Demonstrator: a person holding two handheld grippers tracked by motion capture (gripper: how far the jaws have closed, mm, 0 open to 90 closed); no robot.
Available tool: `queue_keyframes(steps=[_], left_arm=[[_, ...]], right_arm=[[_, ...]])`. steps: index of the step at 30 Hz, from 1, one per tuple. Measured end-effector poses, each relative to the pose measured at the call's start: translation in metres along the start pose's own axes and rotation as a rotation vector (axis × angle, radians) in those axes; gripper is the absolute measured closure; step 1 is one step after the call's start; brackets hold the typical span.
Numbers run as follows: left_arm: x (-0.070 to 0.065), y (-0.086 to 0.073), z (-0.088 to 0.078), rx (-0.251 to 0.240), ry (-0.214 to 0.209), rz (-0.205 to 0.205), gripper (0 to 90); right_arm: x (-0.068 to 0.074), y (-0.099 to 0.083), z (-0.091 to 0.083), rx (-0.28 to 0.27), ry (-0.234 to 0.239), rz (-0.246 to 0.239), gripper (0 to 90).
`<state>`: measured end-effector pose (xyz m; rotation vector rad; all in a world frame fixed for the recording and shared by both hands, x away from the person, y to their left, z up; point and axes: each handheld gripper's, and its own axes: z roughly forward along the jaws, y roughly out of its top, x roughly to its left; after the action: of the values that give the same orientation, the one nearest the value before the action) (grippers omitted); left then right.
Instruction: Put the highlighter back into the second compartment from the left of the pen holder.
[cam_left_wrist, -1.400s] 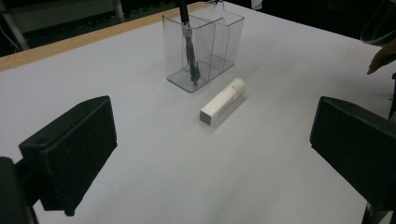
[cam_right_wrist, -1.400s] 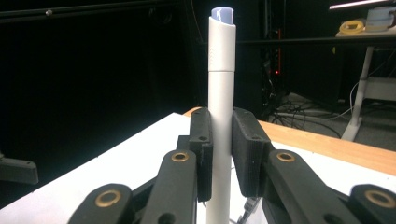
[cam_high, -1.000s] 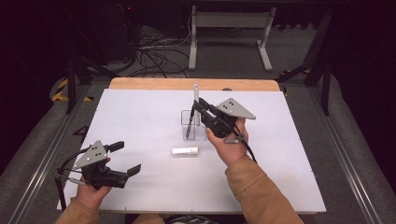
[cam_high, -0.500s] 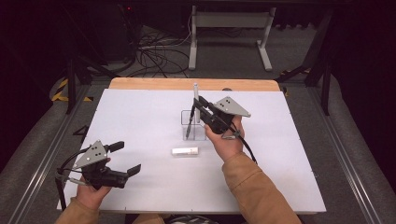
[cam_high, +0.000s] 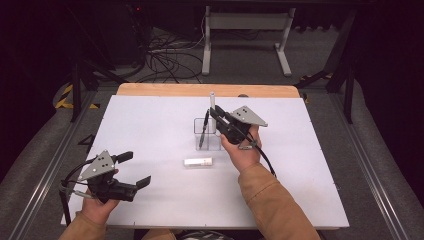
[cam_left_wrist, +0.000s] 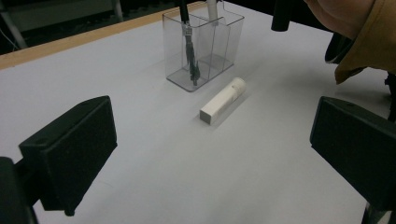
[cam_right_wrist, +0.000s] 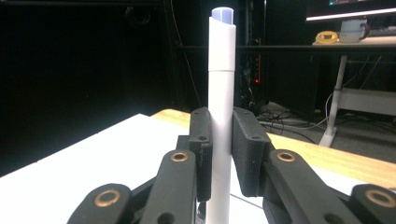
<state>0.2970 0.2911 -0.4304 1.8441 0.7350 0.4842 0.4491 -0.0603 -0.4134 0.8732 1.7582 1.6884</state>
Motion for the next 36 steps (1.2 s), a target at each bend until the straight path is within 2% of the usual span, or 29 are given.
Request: queue_keyframes(steps=[10,11,13,15,18,21,28,36], left_arm=[[-0.001,0.000,0.000,0.001,-0.001,-0.002,1.3],[-0.001,0.000,0.000,0.001,-0.002,-0.004,1.3],[-0.001,0.000,0.000,-0.001,0.000,-0.003,1.3],[-0.001,0.000,0.000,-0.001,0.000,-0.003,1.3],[-0.001,0.000,0.001,0.002,-0.002,0.000,1.2],[-0.001,0.001,0.001,0.002,-0.003,0.001,1.1],[-0.001,0.001,0.002,0.001,-0.002,0.005,1.1],[-0.001,0.002,0.003,0.000,-0.009,0.004,1.0]], right_arm=[[-0.004,-0.008,0.002,0.062,-0.011,0.012,78.8],[-0.004,-0.009,0.002,0.075,-0.010,0.018,77.5],[-0.006,-0.009,0.002,0.091,-0.011,0.030,68.5],[-0.006,-0.009,0.001,0.101,-0.018,0.012,62.5],[-0.004,-0.007,-0.003,0.095,-0.031,-0.043,50.9],[-0.004,-0.003,-0.008,0.073,-0.031,-0.063,39.3],[-0.002,0.010,-0.023,0.017,-0.031,-0.082,32.3],[-0.004,0.017,-0.035,0.004,-0.020,-0.097,28.5]])
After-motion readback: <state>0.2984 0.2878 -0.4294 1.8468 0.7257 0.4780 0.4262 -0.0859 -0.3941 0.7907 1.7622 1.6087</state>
